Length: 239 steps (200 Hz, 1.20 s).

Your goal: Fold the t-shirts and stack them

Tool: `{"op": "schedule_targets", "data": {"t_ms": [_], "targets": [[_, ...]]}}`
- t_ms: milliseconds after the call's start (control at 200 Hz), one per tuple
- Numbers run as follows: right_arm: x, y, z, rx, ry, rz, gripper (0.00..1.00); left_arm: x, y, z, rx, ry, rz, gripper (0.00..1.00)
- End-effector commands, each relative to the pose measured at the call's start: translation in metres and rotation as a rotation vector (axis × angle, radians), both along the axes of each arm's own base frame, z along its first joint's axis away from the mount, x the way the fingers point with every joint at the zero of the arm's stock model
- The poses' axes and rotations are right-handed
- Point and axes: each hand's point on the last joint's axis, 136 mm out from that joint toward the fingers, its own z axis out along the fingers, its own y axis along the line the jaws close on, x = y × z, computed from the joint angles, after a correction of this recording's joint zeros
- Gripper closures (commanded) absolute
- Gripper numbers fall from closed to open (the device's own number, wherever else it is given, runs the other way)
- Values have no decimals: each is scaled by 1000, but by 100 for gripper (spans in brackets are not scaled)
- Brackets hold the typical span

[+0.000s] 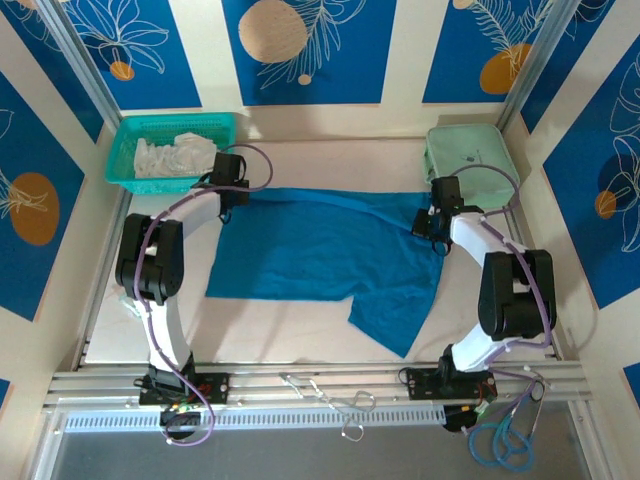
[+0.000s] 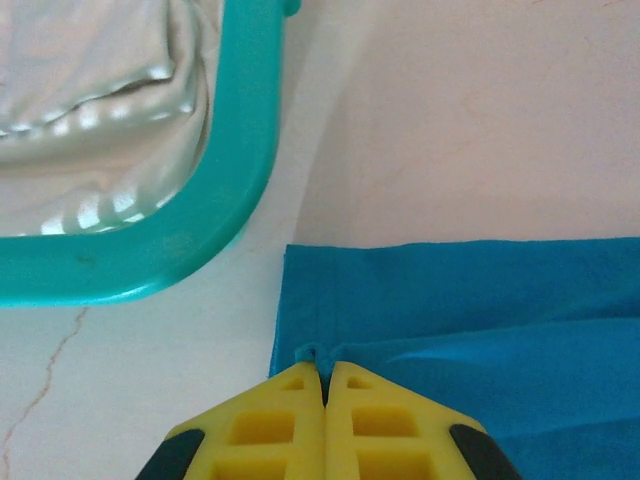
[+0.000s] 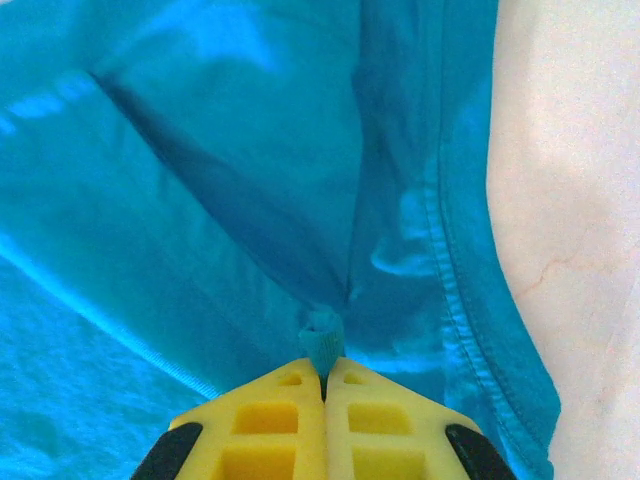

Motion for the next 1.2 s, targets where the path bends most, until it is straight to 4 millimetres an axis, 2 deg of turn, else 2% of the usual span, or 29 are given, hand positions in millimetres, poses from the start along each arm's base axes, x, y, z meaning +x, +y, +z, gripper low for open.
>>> {"op": "schedule_targets", "data": {"t_ms": [0,105,375,490,615,635,670,776,856,901,1006,1071,1191], "targets": [[-10,2,-10,21,81,4,100,0,13,-5,45,43,41,100],[-13,6,-16,38,116,20,100,0,15,-9,60,71,46,100],[-14,19,-28,58,178,66,100,0,12,-19,63,137,35,71],[-16,25,-32,39,216,99,100,-4,13,-15,57,123,40,61],[-22,29,-36,26,272,124,100,-6,16,-1,67,99,48,55],[-24,29,-37,22,282,127,97,-7,17,1,69,96,47,54],[-27,31,-38,22,296,138,91,-8,18,7,72,85,48,51],[-34,41,-36,43,320,186,61,-11,20,31,73,44,49,41],[-39,48,-30,52,331,216,48,-14,21,54,67,1,48,36],[-39,49,-25,41,333,224,45,-18,21,69,63,-23,47,31],[-32,51,-7,21,303,236,40,-29,23,103,48,-78,55,14],[-23,53,6,19,273,241,39,-38,25,124,31,-111,58,0],[-5,58,27,13,228,255,38,-62,28,157,5,-154,60,1]]}}
